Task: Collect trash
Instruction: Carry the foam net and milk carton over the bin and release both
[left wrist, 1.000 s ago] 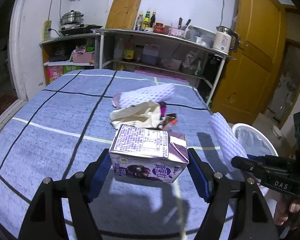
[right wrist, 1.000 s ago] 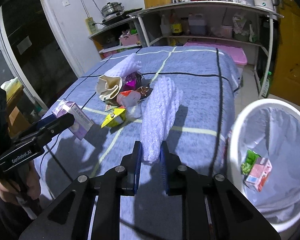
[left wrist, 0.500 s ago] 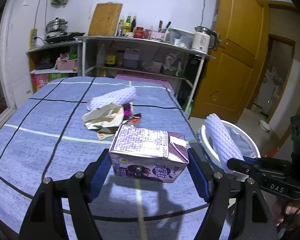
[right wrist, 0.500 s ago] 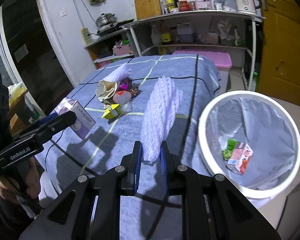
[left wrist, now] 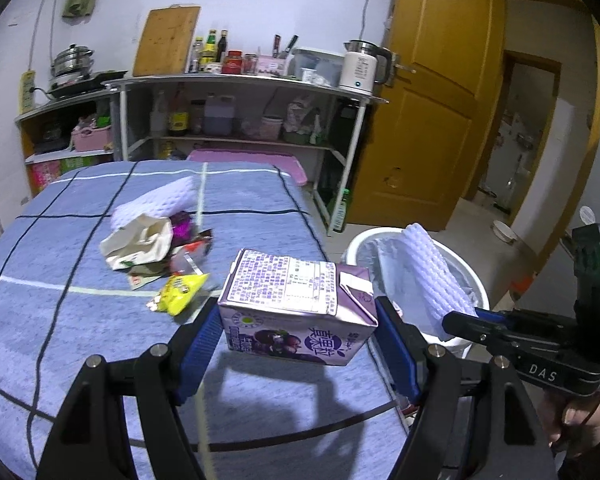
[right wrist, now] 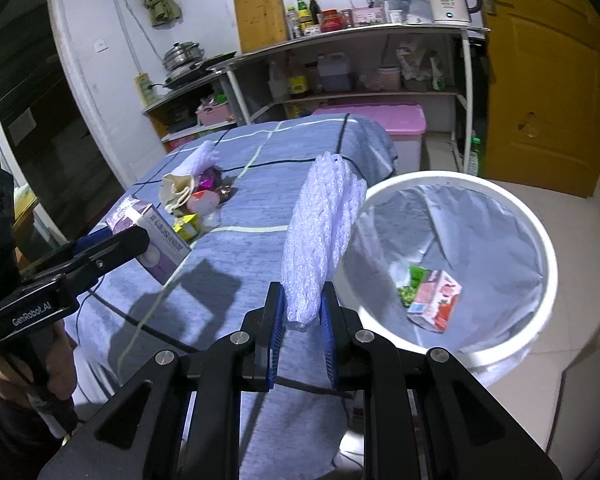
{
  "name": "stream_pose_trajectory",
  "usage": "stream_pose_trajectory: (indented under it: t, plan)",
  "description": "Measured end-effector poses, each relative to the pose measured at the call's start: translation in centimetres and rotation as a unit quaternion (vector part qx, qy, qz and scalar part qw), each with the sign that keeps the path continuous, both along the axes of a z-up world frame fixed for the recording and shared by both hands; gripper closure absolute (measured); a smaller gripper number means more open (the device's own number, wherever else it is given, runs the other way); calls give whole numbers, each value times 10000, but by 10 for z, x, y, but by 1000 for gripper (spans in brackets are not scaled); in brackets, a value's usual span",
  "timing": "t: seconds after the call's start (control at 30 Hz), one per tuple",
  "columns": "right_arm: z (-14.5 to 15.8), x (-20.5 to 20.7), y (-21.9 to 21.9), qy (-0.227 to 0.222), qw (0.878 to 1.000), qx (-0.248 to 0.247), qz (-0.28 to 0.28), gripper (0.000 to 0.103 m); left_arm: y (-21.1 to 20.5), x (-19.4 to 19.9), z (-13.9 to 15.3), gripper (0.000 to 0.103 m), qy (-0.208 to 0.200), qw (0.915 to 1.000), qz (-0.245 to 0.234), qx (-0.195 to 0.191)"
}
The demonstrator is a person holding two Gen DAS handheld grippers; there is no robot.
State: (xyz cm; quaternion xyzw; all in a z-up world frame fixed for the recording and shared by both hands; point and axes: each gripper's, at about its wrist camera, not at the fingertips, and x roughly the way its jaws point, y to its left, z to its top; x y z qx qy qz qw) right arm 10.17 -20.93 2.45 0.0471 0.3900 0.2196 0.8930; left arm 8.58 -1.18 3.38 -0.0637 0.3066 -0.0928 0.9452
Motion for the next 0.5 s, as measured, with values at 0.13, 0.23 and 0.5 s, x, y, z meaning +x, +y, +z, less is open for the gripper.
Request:
stream_pose_trajectory:
  t: [0.13,0.23,0.5]
  plan:
    - [-1,1,-14,2,9999,-31,-161,84,-15,7,1,26,-8,9998,-193,7]
    - [-3,3,-26,26,9995,-51,-297,84,-28,14,0,27,-2,9994,-347,17]
    - [-10,8,-57,124,9977,-97,-656,84,-63,36,-4,26,67,9973,-734,15]
